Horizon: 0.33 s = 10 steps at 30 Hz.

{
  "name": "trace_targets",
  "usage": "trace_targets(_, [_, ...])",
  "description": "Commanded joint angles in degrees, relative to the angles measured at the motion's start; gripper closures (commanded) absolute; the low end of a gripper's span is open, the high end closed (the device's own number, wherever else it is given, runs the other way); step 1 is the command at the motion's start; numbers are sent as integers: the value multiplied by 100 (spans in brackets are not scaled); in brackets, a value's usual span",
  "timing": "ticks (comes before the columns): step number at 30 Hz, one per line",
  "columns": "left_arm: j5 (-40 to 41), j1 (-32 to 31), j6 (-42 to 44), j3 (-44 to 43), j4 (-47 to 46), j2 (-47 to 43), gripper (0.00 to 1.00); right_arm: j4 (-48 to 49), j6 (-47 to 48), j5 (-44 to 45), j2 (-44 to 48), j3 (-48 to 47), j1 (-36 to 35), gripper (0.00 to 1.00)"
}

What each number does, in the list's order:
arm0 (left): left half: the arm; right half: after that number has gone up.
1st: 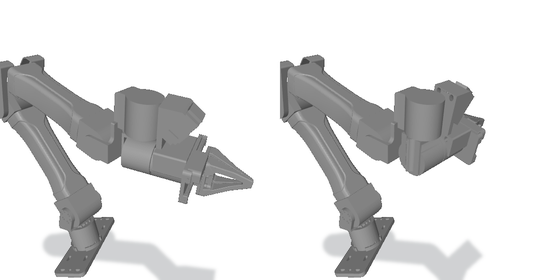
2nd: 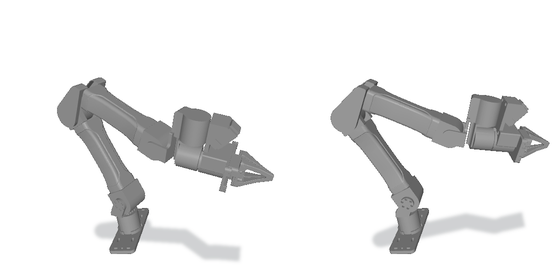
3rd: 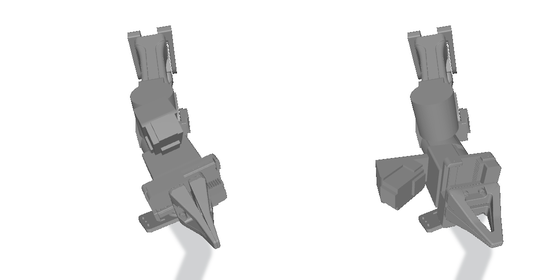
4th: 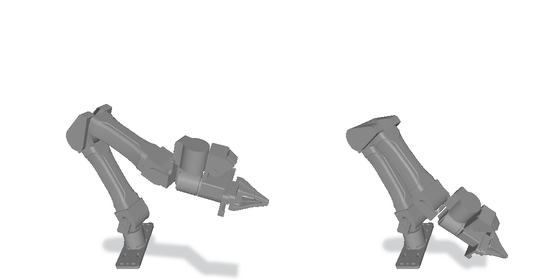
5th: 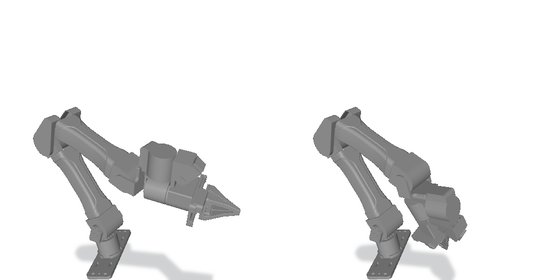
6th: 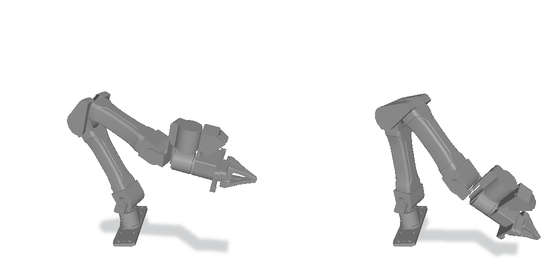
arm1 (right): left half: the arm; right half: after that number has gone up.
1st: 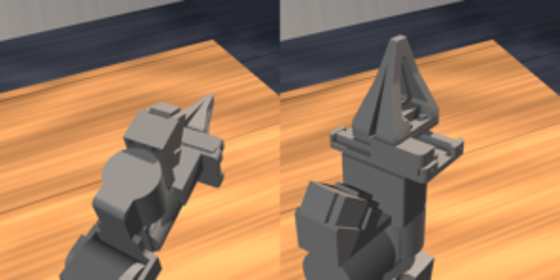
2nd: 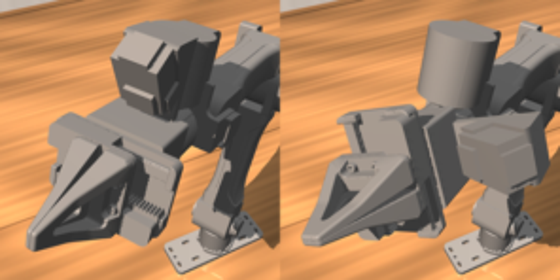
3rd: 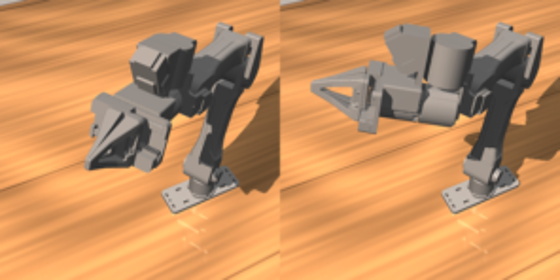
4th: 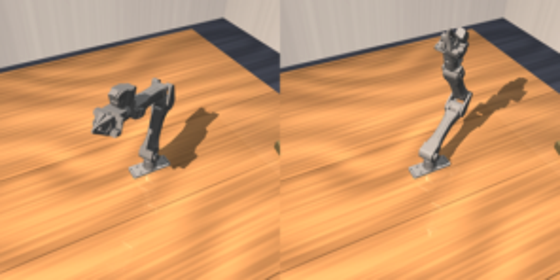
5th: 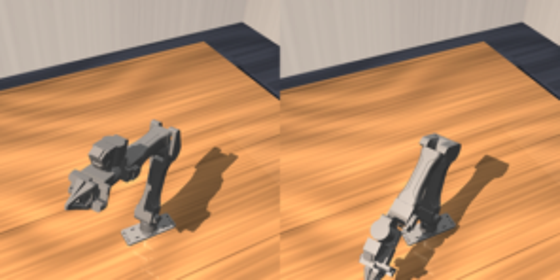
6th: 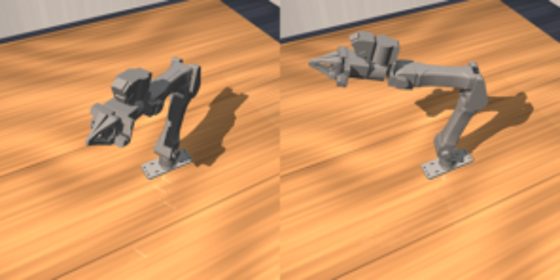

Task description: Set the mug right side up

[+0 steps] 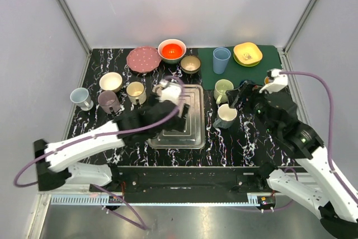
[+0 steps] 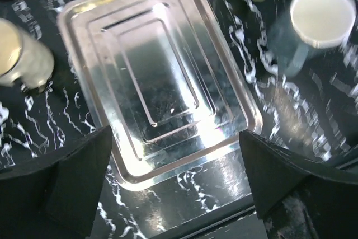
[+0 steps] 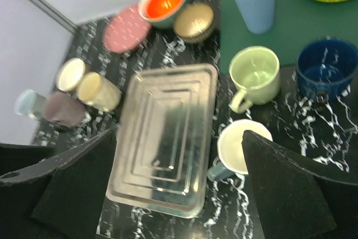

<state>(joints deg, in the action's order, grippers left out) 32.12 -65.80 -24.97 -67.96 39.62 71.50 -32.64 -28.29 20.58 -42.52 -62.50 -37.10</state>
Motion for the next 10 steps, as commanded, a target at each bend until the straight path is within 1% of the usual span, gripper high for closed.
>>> trace_targets(1, [1015,58,-1736,319,361,-690,1,249,210,44,-300,431,10,1])
trace_targets(2, [1094,67,-1904,354,554,-769,1,337,210,-9,-344,466,1,0])
trace_targets(4, [1112,59,-2265,468,644,-883,1,390,237,-62,-476,493,1,0])
trace_targets(7, [1252,59,-2451,705,556,-1269,1,478,315,-194,-617,493,10,0])
trace_targets(8, [1288,59,-2416,793,312,-1514,1,522,324,-221,-634,493,1,0])
trace_targets(9, [1306,59,-2198,950,188,-1639,1,557,351,-256,-678,493,1,0])
trace_targets(10, [1358,59,-2092,1004,91,-1735,1,610,438,-421,-678,511,1,0])
